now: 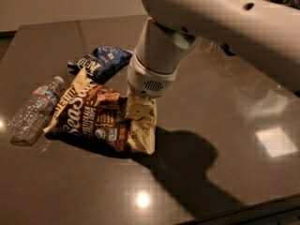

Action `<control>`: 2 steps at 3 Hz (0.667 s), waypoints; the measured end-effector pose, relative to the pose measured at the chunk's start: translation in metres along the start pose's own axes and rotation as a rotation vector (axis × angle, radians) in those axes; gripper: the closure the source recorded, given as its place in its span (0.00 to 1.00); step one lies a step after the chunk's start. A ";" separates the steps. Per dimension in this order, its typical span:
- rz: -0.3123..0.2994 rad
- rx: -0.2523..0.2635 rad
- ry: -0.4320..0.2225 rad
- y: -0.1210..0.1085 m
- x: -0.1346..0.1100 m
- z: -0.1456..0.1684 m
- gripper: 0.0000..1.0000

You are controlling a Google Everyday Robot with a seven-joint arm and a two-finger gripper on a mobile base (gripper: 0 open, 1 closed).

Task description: Move brown chip bag near water bottle

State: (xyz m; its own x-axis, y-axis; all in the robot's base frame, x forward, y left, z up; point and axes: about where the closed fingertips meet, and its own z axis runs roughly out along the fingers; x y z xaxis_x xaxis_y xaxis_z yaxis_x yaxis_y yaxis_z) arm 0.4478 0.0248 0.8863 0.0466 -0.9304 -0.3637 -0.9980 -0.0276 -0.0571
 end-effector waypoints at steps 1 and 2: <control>-0.016 -0.017 0.009 -0.002 -0.013 0.006 0.63; -0.030 -0.028 0.016 -0.002 -0.023 0.011 0.40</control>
Offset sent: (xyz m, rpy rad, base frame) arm 0.0034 0.0391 -0.0071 -0.0265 0.0297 0.0565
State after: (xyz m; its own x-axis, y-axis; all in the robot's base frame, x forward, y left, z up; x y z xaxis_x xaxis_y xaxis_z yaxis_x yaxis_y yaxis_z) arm 0.4492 0.0502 0.8842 0.0760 -0.9345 -0.3477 -0.9970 -0.0655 -0.0419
